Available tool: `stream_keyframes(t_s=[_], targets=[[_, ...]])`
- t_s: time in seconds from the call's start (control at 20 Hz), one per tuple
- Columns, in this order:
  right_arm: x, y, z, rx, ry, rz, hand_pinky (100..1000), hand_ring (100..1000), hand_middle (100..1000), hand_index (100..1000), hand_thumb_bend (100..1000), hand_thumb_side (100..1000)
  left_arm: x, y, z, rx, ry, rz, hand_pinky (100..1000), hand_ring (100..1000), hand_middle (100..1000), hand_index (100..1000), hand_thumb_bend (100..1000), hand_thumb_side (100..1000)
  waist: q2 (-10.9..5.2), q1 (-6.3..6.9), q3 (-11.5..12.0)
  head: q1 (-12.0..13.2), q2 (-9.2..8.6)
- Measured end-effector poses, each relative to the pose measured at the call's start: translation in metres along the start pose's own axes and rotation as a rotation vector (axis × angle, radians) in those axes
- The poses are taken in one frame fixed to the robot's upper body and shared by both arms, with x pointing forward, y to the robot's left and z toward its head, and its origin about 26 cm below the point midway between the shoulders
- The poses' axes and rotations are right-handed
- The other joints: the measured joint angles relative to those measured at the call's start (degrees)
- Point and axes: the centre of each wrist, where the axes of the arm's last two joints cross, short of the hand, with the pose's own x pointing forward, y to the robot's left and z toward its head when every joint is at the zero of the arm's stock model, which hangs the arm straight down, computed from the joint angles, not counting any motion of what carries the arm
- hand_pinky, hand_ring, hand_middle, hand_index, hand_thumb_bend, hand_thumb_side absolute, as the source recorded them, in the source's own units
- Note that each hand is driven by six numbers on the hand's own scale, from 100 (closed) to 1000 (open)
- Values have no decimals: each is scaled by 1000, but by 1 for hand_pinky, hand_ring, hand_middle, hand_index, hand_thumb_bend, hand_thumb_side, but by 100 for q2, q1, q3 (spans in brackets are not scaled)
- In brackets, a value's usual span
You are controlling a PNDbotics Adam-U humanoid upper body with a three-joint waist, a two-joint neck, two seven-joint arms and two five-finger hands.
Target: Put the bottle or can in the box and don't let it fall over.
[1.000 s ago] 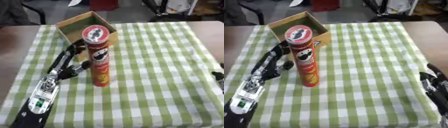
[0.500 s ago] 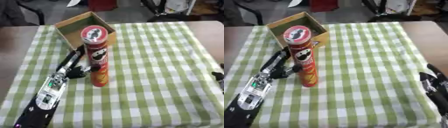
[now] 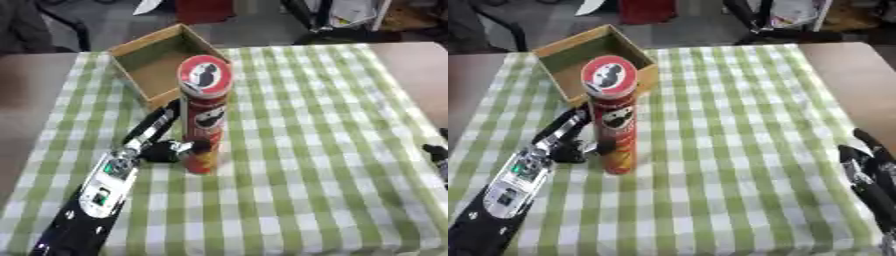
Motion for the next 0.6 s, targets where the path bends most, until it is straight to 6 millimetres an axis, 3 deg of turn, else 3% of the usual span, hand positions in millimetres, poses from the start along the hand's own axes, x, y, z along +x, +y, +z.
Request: stream_keyframes(t_s=[0.15,0.45,0.6], targets=[[0,0,0,0,0,-1,988,861,1000,937,162,547,-4,-1,-1,-3,13,5,922,847,825,964,693,702,-2,-2,-3,10,0],[0,0,0,1,0,-1,988,861,1000,937,160,549,-12,-7,-4,20,34,25,907,786,736,893,494,602,-5,-13,-12,13,0],[0,0,0,1,0,-1,988,861,1000,938,159,549,-14,-9,-6,55,49,32,883,683,596,805,344,512,-7,-14,-13,14,0]])
